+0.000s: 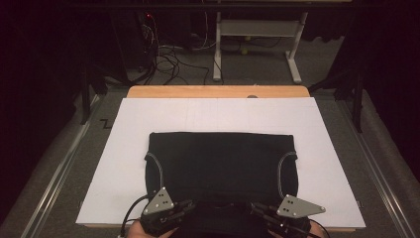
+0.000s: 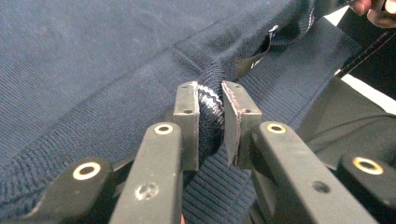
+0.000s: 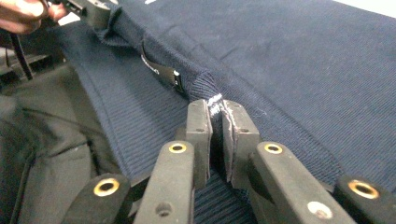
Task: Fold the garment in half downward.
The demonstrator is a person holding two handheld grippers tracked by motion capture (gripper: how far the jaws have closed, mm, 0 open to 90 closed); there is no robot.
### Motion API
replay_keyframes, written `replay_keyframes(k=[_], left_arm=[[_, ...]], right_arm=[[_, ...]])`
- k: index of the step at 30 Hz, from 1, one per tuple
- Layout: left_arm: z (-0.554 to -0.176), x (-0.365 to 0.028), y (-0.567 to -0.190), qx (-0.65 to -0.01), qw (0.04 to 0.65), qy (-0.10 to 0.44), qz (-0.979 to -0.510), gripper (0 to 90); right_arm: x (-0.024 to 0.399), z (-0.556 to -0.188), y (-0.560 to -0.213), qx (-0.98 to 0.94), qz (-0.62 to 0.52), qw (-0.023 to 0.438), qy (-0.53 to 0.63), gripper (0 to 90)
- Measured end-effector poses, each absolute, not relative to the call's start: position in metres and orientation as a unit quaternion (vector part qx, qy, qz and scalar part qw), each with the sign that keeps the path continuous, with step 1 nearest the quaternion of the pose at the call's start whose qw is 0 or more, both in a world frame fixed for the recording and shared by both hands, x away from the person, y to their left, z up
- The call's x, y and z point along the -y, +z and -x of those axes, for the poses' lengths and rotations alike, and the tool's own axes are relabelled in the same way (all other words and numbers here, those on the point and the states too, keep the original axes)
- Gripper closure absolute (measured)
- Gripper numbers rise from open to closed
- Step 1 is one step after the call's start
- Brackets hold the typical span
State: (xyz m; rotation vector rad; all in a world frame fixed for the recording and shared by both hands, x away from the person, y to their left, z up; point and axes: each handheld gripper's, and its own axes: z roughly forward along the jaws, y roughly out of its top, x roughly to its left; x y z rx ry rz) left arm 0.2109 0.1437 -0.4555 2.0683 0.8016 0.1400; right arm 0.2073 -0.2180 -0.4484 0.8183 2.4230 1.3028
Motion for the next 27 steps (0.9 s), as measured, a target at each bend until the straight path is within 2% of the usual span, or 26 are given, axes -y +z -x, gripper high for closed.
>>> replay_keyframes(k=[4, 13, 20, 27], left_arm=[[-0.209, -0.143, -0.459, -0.322, 0.434, 0.037, -0.841, 70.4], [-0.202, -0.150, -0.451, -0.317, 0.456, 0.054, -0.830, 61.6], [-0.212, -0.160, -0.454, -0.338, 0.468, 0.067, -0.814, 51.0], [-0.225, -0.171, -0.458, -0.350, 0.471, 0.092, -0.805, 40.9]], right_arm=[[0.218, -0.205, -0.452, -0.842, -0.281, 0.123, 0.444, 80.9], [0.224, -0.201, -0.446, -0.829, -0.278, 0.114, 0.472, 76.0], [0.230, -0.208, -0.446, -0.813, -0.302, 0.137, 0.478, 71.4], [0.240, -0.221, -0.448, -0.791, -0.343, 0.170, 0.478, 61.5]])
